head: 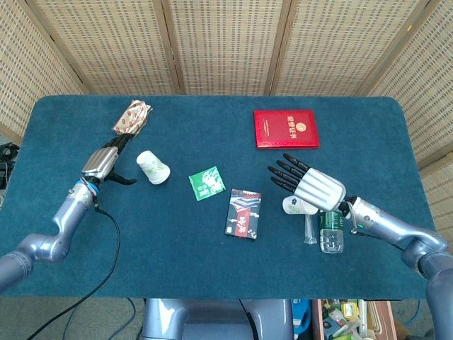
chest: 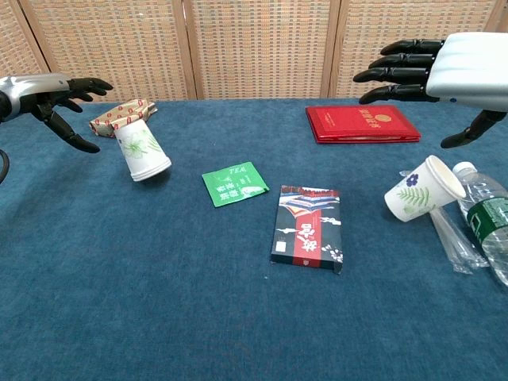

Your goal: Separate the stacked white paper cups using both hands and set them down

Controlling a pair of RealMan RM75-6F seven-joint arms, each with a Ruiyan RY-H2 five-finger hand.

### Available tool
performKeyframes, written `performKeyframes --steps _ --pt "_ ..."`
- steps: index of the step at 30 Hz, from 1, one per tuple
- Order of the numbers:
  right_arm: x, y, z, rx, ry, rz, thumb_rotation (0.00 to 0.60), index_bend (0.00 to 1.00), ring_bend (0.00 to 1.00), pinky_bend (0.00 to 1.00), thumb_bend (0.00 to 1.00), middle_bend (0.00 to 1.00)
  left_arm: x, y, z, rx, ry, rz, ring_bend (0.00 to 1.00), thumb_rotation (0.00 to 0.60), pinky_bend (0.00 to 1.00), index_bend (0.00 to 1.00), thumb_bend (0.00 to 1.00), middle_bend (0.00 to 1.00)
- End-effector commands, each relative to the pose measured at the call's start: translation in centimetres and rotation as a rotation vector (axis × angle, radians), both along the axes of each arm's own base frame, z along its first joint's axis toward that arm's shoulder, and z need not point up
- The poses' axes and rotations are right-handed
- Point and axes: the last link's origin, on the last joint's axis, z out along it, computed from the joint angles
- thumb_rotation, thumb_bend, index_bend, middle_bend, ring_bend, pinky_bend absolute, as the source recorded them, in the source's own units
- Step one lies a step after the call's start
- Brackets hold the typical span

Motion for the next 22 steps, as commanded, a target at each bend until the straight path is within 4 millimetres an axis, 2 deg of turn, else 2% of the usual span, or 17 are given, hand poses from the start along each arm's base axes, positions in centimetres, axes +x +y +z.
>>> performKeyframes --steps 1,5,10,16,22 --pt "0.1 0.7 0.5 -0.02 -0.115 -0.067 0.6 0.08 0.0 0.0 0.0 0.0 0.0 -0.4 1.2 0.035 -0.022 -0.008 0.0 0.6 0.08 0.0 0.17 0.0" --pt "-0.1 1.8 1.5 -0.027 -0.277 -0.158 0.6 0.08 0.0 0.0 0.0 0.0 -0.2 -1.2 2.8 0.082 -0.037 -0.025 0.0 0.6 0.06 0.0 0.17 0.0" --pt "-1.6 4.0 3.4 -0.079 -0.462 -0.281 0.6 0.05 0.0 0.0 0.0 0.0 -1.2 -3.4 4.8 0.148 -0.025 -0.041 0.0 0.6 0.0 0.0 0.17 0.0" --pt "-4.4 7.8 4.9 -0.14 -0.634 -0.474 0.6 0.01 0.0 0.0 0.0 0.0 -3.3 -7.7 6.5 0.234 0.028 -0.025 0.0 0.6 0.0 0.0 0.17 0.0" --pt "-6.7 11.0 4.4 -0.161 -0.73 -0.649 0.6 0.0 0.0 0.0 0.0 0.0 -4.6 -11.5 7.4 0.308 0.122 -0.007 0.0 0.6 0.0 0.0 0.17 0.0"
